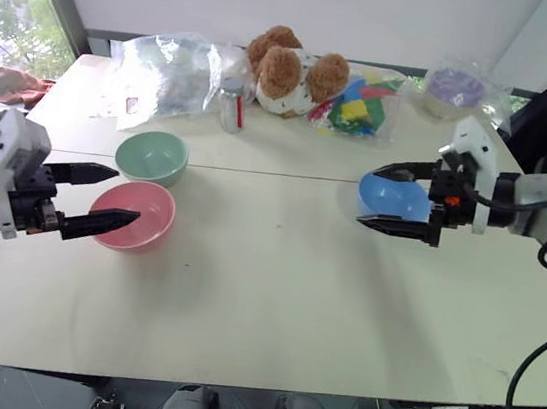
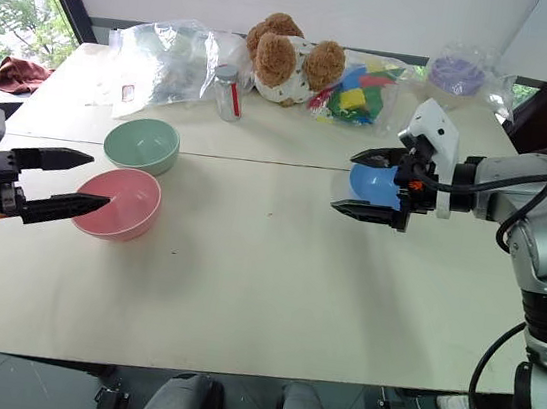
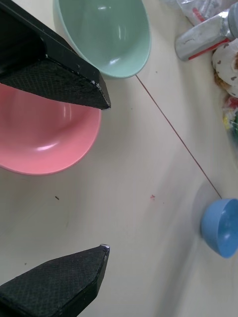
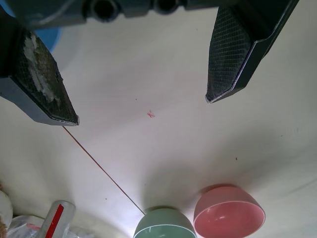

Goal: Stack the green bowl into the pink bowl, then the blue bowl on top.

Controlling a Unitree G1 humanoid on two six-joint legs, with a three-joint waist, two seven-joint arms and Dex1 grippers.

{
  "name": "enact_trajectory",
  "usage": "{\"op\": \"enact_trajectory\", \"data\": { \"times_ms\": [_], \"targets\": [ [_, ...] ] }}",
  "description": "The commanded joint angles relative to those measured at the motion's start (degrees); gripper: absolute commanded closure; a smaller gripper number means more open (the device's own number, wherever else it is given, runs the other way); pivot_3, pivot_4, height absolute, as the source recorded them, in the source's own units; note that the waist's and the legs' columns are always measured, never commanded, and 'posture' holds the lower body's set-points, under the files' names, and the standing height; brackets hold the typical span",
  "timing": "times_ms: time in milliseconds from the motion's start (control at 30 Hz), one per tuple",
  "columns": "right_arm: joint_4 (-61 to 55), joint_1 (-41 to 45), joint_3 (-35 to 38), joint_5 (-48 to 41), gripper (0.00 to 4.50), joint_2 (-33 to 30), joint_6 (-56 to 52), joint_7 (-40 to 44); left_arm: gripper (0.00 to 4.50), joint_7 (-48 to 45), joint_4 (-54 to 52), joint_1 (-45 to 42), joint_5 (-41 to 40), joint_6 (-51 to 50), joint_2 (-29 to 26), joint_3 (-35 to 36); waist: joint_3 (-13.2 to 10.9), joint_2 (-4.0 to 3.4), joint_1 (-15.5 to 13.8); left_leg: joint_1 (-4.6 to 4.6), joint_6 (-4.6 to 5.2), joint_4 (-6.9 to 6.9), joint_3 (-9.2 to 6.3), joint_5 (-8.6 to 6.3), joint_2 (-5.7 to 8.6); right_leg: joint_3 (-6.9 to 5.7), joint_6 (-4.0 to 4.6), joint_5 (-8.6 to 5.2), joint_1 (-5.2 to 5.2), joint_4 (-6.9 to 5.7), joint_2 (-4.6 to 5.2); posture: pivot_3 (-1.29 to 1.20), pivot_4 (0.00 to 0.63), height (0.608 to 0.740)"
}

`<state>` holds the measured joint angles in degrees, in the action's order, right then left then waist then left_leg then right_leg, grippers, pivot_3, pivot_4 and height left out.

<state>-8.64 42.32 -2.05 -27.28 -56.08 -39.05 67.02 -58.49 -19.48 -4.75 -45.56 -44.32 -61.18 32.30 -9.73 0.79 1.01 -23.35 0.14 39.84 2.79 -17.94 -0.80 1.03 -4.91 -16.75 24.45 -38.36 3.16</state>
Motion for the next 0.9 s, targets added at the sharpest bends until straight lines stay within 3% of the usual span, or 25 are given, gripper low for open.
{"op": "enact_trajectory", "data": {
  "times_ms": [33, 700, 900],
  "targets": [
    [-0.7, 1.4, 0.8, 0.1, 0.03, 0.2, 0.5, 0.1, 0.00, 0.2, -1.3, -0.4, 0.1, 1.3, 0.0, 1.3, 0.0, 0.00, 0.0, 0.00, 0.00, 0.00, 0.00, 0.00, 0.00, 0.00, 0.00, 0.00, 0.00, 0.00, 0.00, 0.00, 0.150, 0.740],
    [-1.6, -0.1, 1.0, 0.3, 0.03, 0.1, 0.1, -0.2, 0.00, -1.9, -1.0, -1.4, 1.2, 2.9, -0.8, -1.0, 0.0, 0.00, 0.0, 0.00, 0.00, -0.02, 0.00, 0.00, 0.01, 0.00, 0.00, 0.00, 0.00, 0.03, 0.01, 0.00, 0.150, 0.740],
    [-1.7, -0.1, 0.6, 0.2, 0.03, 0.6, 0.0, -0.2, 0.00, -4.4, -0.5, 2.6, 10.7, 10.5, -3.8, -3.0, 0.0, 0.00, 0.1, 0.00, 0.00, -0.05, 0.01, 0.00, 0.01, 0.00, 0.00, 0.00, 0.00, 0.05, 0.01, 0.00, 0.150, 0.740]
  ]
}}
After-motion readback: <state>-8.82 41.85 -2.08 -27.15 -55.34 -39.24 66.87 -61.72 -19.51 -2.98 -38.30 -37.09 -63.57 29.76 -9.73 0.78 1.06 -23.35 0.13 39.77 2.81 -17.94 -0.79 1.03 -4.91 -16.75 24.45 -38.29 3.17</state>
